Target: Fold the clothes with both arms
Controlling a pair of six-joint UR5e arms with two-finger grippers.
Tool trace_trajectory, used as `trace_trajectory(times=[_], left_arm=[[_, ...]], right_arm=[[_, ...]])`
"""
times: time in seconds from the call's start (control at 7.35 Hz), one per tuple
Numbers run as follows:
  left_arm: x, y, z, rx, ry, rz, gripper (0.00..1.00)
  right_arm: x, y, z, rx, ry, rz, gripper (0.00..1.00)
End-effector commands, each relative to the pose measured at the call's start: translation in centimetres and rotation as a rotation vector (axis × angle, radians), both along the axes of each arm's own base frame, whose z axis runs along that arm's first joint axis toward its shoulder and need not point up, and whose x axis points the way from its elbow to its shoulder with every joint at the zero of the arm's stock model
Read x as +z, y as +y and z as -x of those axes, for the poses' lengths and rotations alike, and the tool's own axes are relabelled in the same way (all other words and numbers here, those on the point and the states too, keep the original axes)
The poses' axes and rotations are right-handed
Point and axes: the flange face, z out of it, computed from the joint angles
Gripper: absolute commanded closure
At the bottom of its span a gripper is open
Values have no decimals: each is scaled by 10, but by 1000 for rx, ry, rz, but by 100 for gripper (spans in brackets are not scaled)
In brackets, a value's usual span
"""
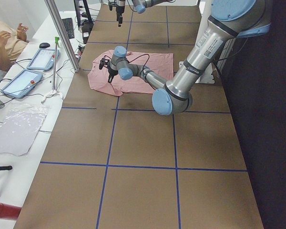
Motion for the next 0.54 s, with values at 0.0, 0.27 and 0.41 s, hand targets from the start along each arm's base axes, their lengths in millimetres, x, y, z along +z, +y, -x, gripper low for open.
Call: trace_trajectory(times=[0.0,0.27,0.41], left_arm=[[-49,-20,-65,-30,-24,111,100],[-49,-29,-83,-69,-64,104,100],[-48,-29,-82,-70,-64,105,100]], right_arm=[[0,1,1,-2,0,1,0],[-2,2,0,7,-5,5,0],[-3,3,1,8,-10,7,0]])
